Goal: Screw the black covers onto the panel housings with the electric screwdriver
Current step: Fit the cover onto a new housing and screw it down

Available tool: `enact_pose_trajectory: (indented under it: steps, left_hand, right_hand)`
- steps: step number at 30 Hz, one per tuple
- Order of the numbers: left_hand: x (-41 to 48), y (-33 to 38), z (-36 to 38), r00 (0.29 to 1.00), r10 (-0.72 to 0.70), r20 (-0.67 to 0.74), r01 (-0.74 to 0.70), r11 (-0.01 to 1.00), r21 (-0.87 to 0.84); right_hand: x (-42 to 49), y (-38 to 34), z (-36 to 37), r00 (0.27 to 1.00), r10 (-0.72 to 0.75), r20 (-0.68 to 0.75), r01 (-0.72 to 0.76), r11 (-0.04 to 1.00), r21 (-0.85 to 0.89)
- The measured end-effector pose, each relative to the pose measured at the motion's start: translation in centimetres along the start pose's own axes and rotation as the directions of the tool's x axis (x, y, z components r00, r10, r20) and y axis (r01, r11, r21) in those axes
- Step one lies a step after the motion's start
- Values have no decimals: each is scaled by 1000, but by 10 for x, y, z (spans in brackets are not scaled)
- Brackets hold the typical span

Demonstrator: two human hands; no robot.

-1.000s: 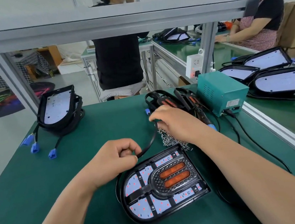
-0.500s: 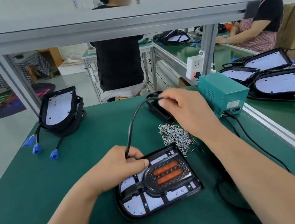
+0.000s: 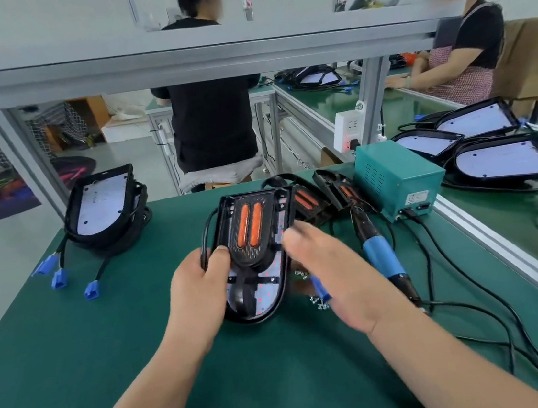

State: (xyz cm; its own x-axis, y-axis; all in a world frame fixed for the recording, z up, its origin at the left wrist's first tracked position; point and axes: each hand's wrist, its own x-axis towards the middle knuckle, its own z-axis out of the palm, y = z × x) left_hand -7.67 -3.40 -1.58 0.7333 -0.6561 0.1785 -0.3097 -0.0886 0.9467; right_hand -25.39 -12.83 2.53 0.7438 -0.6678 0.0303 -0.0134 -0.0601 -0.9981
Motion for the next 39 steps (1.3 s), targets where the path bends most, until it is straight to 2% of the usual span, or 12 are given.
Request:
enact_pose_trajectory:
  steps: [4,8,10,13,15,17,21,24,32,39]
  left_hand:
    - [-3,1,4,998,-55,-4,55,994,-95]
    - [-8,2,6,983,-55,176,104,953,-285]
    - [-14,4,8,960,-28,277,118,943,-311]
    - [-12,3,12,953,-90,289,200,904,-378]
    - [-6,-4,12,954,-136,266,233,896,-378]
    - [-2,-13,10,951,-153,267,230,930,-285]
    - [2,-26,8,936,-168,311,214,970,-119]
    - [5,-31,8,929,-159,334,194,978,-73]
    - [18,-48,9,916,-162,367,187,982,-33]
    - [28,-58,8,913,-150,380,216,967,-138]
  right_hand:
    - [-19,14,8,998,-68,2,68,997,32]
    - [-19,18,3,990,-93,-108,109,983,145]
    - [-18,19,-3,981,-62,-181,94,981,171]
    - [-25,14,-17,958,-65,-279,117,978,173]
    - [-35,10,-32,935,-92,-344,159,972,172]
    - [-48,7,-50,905,-117,-409,202,964,172]
    - [-76,-4,-95,813,-158,-560,262,959,110]
    - [-96,-15,-133,726,-208,-656,306,951,37]
    - [-146,-39,-206,519,-241,-820,325,943,-71]
    - [-179,-48,-257,338,-227,-913,294,947,-127]
